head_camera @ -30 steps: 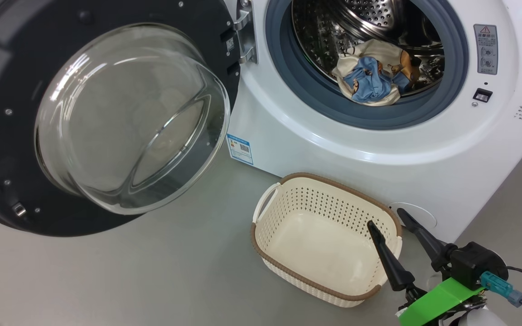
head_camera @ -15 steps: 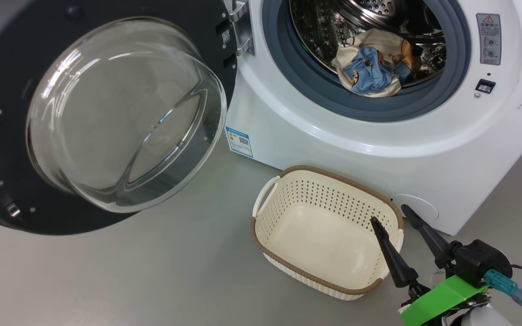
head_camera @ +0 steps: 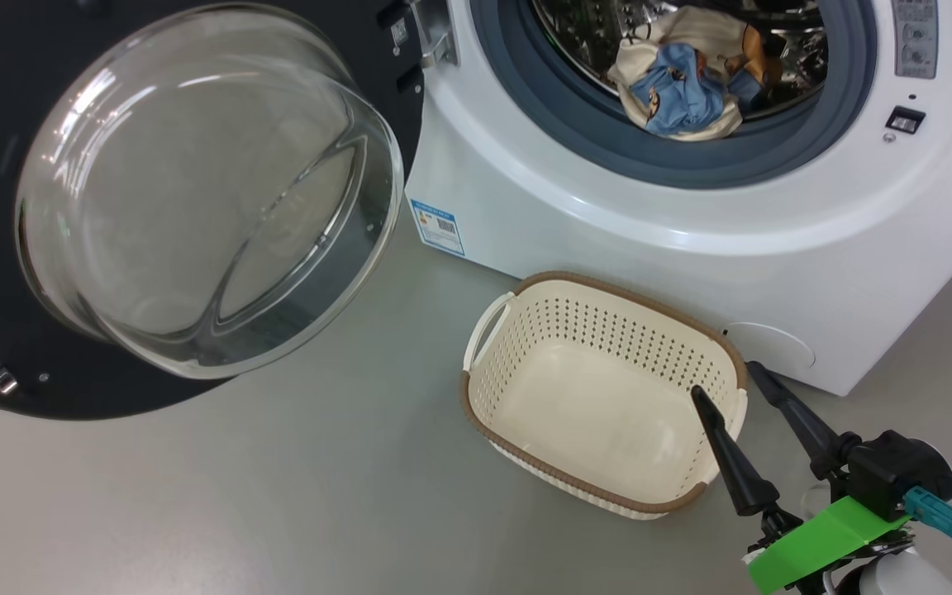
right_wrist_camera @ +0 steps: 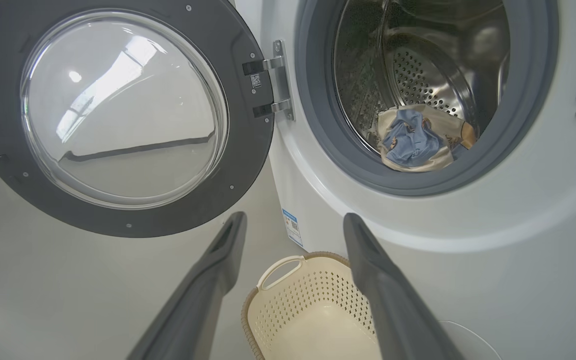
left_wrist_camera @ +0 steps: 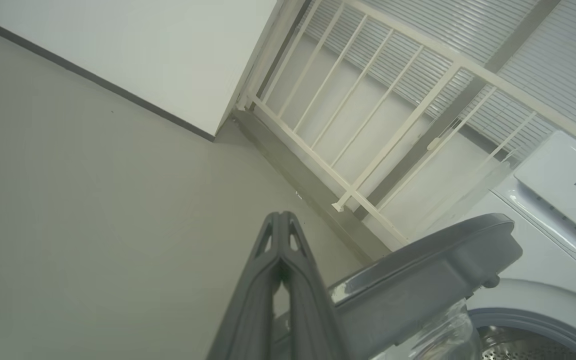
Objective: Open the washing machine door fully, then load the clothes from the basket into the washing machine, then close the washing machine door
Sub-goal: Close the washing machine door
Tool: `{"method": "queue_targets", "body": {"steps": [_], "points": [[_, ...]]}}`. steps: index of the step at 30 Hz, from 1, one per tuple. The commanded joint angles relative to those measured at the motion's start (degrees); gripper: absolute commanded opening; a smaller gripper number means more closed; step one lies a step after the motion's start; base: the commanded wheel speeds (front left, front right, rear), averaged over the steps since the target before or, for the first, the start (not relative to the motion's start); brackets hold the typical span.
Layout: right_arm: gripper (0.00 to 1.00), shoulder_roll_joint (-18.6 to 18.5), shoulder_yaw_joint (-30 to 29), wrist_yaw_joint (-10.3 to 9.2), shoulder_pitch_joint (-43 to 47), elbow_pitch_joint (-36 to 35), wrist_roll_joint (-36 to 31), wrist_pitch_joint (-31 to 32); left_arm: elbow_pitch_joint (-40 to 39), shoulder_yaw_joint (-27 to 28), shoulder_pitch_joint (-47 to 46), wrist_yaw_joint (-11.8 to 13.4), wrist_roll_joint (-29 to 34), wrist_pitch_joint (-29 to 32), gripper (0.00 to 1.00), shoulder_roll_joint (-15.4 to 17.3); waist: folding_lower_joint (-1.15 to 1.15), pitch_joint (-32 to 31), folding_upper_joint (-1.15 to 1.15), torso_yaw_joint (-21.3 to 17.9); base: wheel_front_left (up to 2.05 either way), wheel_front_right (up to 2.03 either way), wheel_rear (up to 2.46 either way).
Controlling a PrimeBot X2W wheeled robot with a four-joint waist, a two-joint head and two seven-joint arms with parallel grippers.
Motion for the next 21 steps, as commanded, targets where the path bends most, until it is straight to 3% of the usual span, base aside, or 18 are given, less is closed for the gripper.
{"method": "queue_targets", "body": {"steps": [1,7,21], "points": [[1.0,-0.86,0.59,0.25,0.45,-1.86,-0.09,-0.46,0.79,0.72,-2.82,0.02,-1.15,1.99,0.0,4.16,-0.01,0.81,0.0,0.0,0.0,0.0,0.0],[1.0,-1.76,0.53,0.25,0.69,-2.94,-0.05,-0.46,2.03,-3.05,-3.88,0.02,-3.63,7.86,0.0,4.59,-0.01,2.13,0.0,-0.32,0.0,0.0,0.0],[1.0,-2.6,0.55,0.25,0.12,-3.46,0.01,-0.46,1.75,-6.21,-2.84,0.02,-7.97,12.24,0.0,5.08,-0.01,3.03,0.0,-0.95,0.0,0.0,0.0]]}}
